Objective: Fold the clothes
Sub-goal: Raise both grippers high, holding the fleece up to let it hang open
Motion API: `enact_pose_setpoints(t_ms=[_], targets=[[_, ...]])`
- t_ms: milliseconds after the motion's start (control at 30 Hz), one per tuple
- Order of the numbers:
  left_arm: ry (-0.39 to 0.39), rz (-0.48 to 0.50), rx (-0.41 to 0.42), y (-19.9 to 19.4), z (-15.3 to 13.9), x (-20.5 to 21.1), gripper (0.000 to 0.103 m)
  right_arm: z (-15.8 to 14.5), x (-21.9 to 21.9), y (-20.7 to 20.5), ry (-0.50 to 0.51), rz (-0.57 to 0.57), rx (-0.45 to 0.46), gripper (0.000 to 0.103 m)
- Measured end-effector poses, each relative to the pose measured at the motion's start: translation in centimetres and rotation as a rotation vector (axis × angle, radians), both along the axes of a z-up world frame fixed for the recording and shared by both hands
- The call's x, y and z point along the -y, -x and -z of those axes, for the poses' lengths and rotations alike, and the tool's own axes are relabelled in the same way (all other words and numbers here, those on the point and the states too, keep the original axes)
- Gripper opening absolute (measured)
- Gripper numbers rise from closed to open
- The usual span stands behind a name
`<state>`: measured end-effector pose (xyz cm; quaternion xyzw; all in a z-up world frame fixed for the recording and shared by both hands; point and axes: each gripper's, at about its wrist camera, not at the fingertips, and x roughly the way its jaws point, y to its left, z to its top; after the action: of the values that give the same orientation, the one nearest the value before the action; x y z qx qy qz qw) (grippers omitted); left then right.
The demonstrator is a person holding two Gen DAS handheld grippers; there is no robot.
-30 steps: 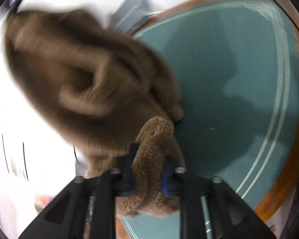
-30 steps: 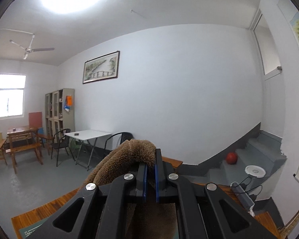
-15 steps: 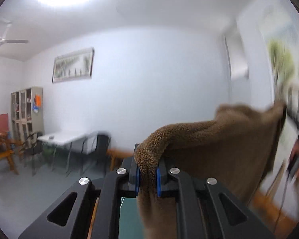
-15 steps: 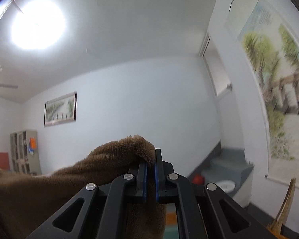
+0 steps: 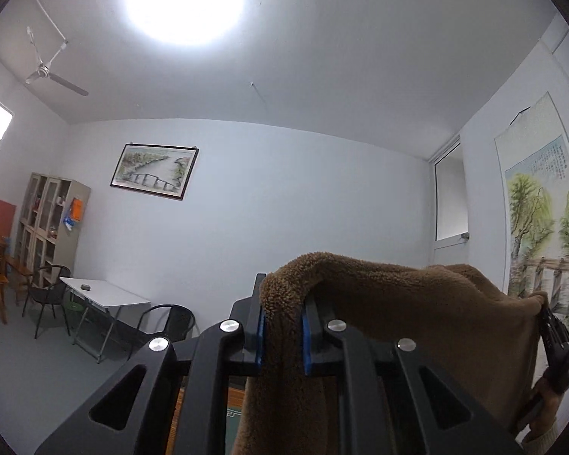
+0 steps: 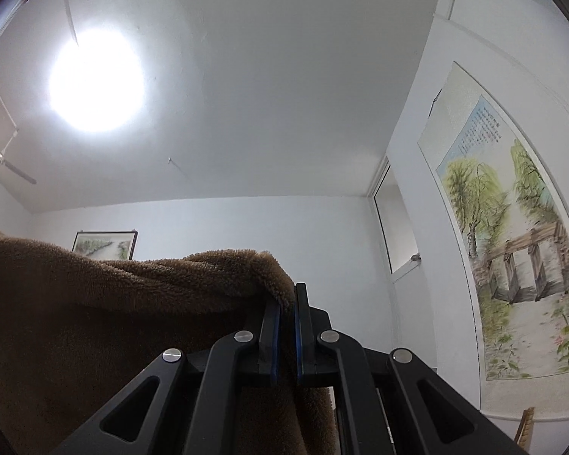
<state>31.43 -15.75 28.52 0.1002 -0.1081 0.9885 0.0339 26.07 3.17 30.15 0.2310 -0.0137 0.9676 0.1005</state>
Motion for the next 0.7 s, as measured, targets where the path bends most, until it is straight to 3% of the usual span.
enact_pose_setpoints(t_ms=[200, 367, 700], targets=[[-0.013, -0.02, 0.012, 2.0, 1.2, -0.6, 0.018, 2.1, -0.4, -3.4, 0.007, -0.012, 0.012, 0.006], [-0.01, -0.06, -0.017, 2.1, -0.5, 0.0, 0.022, 2.7, 0.0, -5.1, 0.007, -0.015, 0.005, 0.006], [-0.045, -0.021, -0.002, 6.6, -0.5, 1.7, 0.022, 2.4, 2.2, -3.8, 0.009, 0.01, 0.018, 0.006]])
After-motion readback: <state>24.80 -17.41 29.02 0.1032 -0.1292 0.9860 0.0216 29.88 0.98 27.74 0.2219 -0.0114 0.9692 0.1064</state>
